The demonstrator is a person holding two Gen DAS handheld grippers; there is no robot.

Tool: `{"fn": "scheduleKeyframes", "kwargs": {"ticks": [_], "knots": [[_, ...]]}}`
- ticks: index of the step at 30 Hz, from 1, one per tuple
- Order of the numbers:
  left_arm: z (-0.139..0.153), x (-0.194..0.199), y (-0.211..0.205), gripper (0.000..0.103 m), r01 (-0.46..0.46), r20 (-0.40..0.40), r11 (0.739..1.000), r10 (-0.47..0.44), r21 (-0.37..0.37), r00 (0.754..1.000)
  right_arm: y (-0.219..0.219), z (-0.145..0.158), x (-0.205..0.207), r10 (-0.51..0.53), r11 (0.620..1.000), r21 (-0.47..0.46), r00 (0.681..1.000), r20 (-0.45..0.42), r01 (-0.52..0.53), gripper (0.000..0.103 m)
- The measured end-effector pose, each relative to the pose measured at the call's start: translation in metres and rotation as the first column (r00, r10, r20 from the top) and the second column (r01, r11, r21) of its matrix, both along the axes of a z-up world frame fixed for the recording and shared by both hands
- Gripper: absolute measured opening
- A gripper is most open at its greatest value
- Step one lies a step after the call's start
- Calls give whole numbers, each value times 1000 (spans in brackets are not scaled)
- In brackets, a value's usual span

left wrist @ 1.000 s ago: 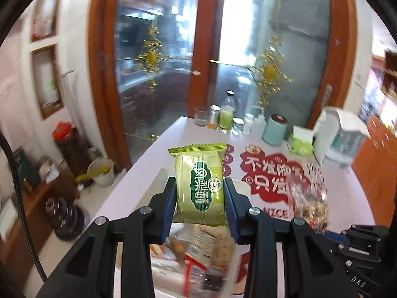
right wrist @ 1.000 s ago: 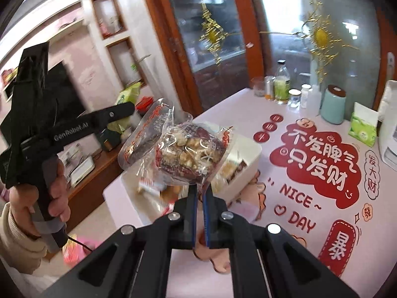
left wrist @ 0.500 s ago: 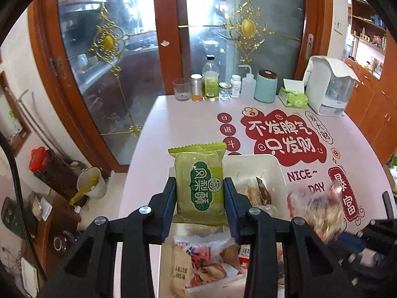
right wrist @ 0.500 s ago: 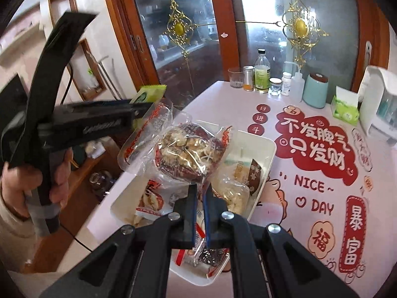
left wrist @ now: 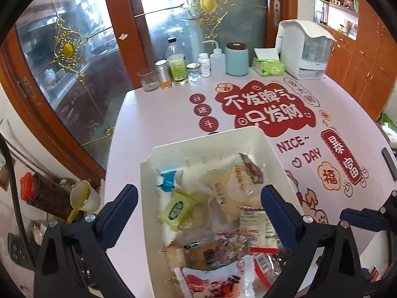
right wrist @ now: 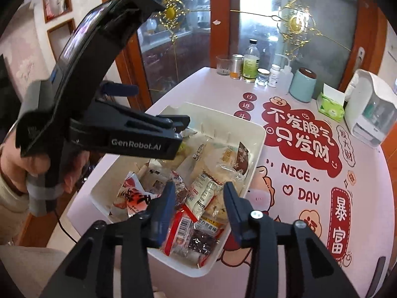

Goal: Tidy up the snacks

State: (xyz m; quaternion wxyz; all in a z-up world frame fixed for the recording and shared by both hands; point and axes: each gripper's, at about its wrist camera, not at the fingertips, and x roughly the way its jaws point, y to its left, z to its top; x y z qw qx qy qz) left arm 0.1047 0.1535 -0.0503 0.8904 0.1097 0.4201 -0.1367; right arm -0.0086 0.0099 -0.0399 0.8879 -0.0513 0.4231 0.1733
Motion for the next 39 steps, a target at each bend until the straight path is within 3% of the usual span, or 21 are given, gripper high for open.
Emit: {"fn": "scheduleKeyframes", "kwargs": {"ticks": [9,19,28,33,39], "knots": [[-7,-17,-1,99,-10,-106,995,0,-97,994,-27,-2,-13,-118,989,84,992,-49,122,43],[-8,-52,-21,99,-11,-120,989,-7,-148,993,-50,-20,-16,-167,978,97,974,-153,183,43],[19,-78,-65,99,-68,-56,990,62,-122,997,-88,-1,-24,-169,983,65,984,-65,173,43],[32,-89,-98,99,-99,-56,986,92,-137,994,-130,22,-31,-190,979,67,982,-17,190,43],[39,-101,-129,99,-156,-65,978,148,-140,987,-182,38,-32,-274,951,141,961,-34,276,59]]}}
